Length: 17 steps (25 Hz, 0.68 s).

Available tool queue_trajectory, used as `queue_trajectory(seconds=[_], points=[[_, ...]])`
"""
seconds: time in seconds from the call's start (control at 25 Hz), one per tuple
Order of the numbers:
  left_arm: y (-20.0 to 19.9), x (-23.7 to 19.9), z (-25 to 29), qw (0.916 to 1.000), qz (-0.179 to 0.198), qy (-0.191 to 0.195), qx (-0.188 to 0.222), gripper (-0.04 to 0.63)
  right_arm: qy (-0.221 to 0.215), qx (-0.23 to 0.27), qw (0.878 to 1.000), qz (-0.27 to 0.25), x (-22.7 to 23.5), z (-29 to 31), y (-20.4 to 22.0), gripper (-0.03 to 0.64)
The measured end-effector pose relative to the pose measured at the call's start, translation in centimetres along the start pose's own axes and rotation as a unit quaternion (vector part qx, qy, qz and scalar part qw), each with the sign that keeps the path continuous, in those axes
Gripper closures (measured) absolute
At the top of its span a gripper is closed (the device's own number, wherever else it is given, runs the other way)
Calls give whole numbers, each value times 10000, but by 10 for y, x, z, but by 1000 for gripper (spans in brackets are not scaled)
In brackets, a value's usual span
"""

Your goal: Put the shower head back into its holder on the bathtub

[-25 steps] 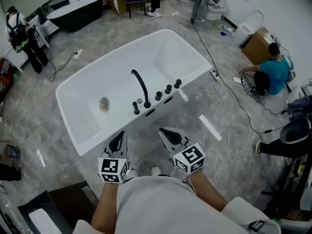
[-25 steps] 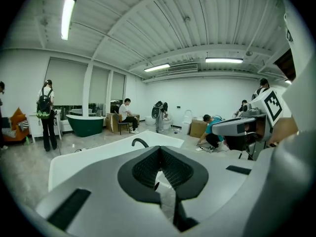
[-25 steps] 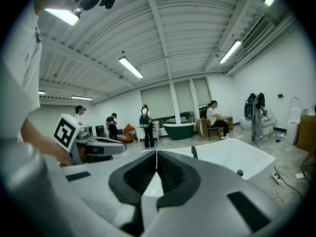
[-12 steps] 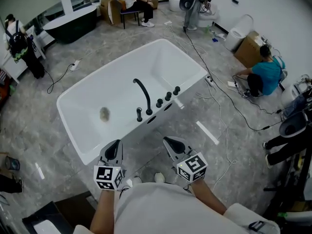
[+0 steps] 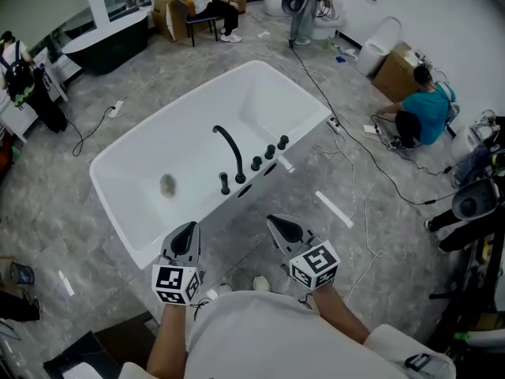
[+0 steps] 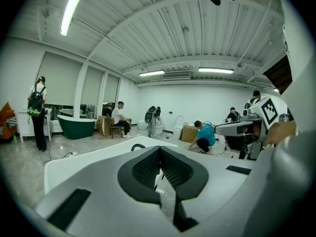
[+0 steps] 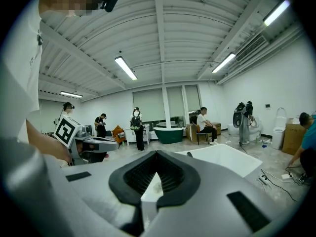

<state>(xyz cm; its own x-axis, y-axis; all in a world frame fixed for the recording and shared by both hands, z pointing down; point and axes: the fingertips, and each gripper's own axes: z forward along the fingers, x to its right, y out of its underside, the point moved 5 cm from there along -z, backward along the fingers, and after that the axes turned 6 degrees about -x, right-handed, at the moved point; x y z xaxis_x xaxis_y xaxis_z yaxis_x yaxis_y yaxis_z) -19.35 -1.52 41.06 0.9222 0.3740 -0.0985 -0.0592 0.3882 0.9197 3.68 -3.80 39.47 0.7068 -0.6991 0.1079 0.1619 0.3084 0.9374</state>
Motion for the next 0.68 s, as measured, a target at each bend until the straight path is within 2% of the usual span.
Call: queue_trajectory(seconds=[0.28,0.68], points=[[1,6,1,9998,168,-30,-36,583,-24,28,10000,37,1,-2,2,600],[8,6,-1,9997,153,20,-173,583,-1,-39,10000,44,-1,-3,5,600]])
